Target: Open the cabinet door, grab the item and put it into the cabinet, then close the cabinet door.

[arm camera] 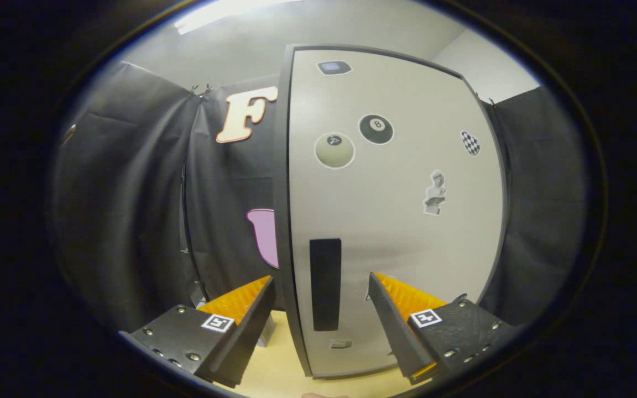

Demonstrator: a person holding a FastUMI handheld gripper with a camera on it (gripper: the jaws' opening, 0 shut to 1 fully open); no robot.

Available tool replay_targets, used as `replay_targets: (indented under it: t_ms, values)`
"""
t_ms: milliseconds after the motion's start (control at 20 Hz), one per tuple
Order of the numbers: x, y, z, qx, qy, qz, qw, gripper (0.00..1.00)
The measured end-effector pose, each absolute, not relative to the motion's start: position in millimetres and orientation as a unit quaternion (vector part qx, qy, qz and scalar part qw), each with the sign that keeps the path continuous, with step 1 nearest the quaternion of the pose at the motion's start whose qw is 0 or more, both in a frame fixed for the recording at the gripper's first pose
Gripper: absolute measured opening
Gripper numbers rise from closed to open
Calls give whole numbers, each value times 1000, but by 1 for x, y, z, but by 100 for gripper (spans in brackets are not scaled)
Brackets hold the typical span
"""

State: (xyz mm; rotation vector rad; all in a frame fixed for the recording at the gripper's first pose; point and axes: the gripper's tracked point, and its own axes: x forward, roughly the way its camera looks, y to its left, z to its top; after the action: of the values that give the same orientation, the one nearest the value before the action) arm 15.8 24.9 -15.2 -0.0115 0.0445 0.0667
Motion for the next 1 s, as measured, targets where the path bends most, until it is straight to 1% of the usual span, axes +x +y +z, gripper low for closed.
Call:
replay_targets:
  t_ms: [1000]
  values:
    - [33,24,-24,-16,30,29,999,100]
